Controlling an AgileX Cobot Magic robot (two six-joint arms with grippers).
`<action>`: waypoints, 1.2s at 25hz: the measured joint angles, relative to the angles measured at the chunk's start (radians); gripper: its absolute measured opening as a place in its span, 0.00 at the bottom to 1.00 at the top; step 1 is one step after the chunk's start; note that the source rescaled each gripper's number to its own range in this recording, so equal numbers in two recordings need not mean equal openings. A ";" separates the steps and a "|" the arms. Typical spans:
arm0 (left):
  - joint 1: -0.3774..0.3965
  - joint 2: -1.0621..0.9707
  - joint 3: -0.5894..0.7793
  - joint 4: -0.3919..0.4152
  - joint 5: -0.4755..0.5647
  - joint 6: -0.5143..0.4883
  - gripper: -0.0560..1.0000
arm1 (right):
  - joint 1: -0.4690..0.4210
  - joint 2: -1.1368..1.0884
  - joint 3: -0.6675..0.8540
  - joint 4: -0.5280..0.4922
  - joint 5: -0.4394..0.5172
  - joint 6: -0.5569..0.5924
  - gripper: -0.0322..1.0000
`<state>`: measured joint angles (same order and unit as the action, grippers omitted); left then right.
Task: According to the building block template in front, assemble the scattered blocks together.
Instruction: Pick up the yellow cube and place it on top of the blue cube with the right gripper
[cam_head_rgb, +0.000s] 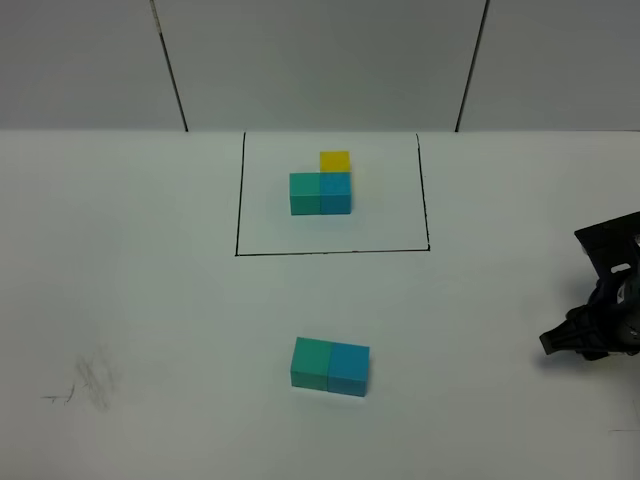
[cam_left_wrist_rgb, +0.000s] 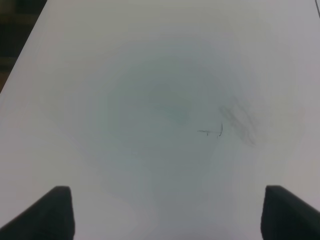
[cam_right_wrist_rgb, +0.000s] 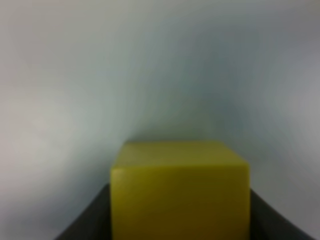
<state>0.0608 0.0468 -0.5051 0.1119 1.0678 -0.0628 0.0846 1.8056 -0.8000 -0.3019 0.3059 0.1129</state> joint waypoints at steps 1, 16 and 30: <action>0.000 0.000 0.000 0.000 0.000 0.000 0.67 | 0.000 -0.016 0.000 0.016 0.015 -0.017 0.29; 0.000 0.000 0.000 0.000 0.000 0.000 0.67 | 0.222 -0.290 -0.148 0.182 0.213 0.098 0.29; 0.000 0.000 0.000 0.000 0.000 0.000 0.67 | 0.492 0.087 -0.594 0.056 0.507 0.632 0.29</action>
<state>0.0608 0.0468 -0.5051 0.1119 1.0678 -0.0628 0.5765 1.8930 -1.3936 -0.2458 0.8125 0.7454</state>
